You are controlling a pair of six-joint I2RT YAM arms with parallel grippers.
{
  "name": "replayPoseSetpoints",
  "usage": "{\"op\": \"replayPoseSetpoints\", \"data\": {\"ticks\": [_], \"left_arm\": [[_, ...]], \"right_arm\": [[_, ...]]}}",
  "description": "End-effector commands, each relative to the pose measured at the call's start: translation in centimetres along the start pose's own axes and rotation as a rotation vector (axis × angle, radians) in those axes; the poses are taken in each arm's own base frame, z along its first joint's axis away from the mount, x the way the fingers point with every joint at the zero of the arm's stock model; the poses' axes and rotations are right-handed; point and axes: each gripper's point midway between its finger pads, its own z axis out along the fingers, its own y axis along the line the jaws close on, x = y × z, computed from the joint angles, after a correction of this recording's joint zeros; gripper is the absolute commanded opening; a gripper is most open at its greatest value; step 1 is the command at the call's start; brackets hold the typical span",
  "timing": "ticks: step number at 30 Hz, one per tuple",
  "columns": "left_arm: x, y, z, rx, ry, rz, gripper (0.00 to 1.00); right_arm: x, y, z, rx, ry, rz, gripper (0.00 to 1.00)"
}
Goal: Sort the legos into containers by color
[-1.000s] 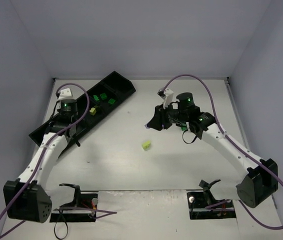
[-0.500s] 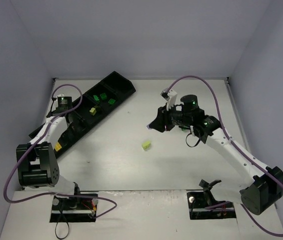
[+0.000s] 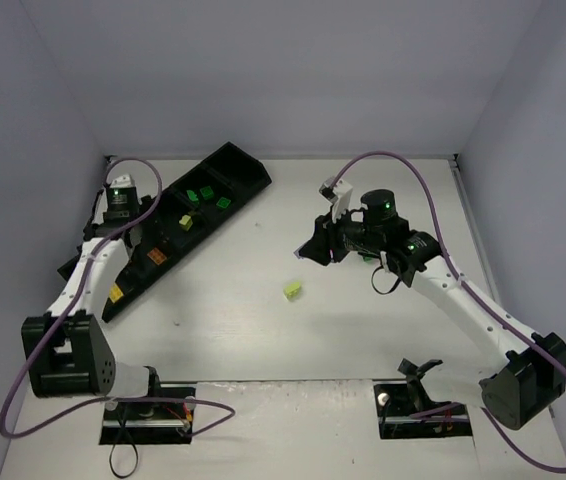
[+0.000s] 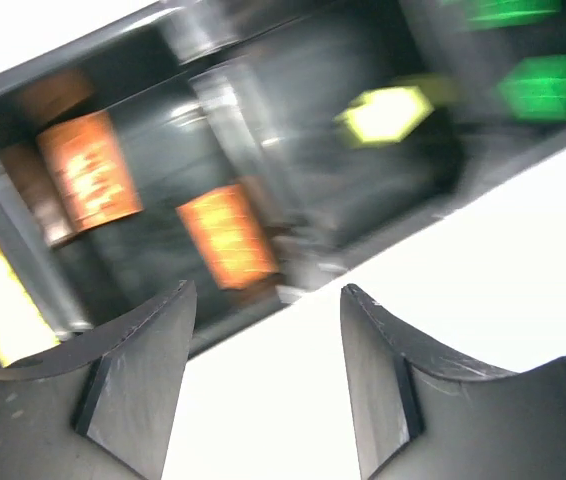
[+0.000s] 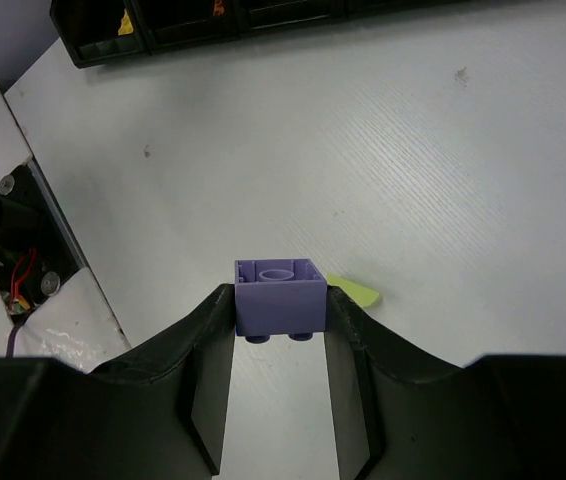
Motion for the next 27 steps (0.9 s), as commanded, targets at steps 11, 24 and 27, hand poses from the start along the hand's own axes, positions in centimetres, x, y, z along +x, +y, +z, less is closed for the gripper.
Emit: {"op": "replayPoseSetpoints", "data": {"ticks": [11, 24, 27], "left_arm": [[-0.5, -22.0, -20.6, 1.044, -0.135, 0.327, 0.64], [2.5, -26.9, -26.6, 1.381, -0.026, 0.374, 0.64], [2.7, -27.6, -27.6, 1.401, 0.035, 0.325, 0.66]], "right_arm": [[-6.3, 3.4, -2.0, -0.162, -0.226, -0.48, 0.0], [-7.0, 6.6, -2.5, -0.323, -0.251, -0.598, 0.06], [-7.1, 6.7, -2.4, -0.307, -0.255, -0.624, 0.06]]}}
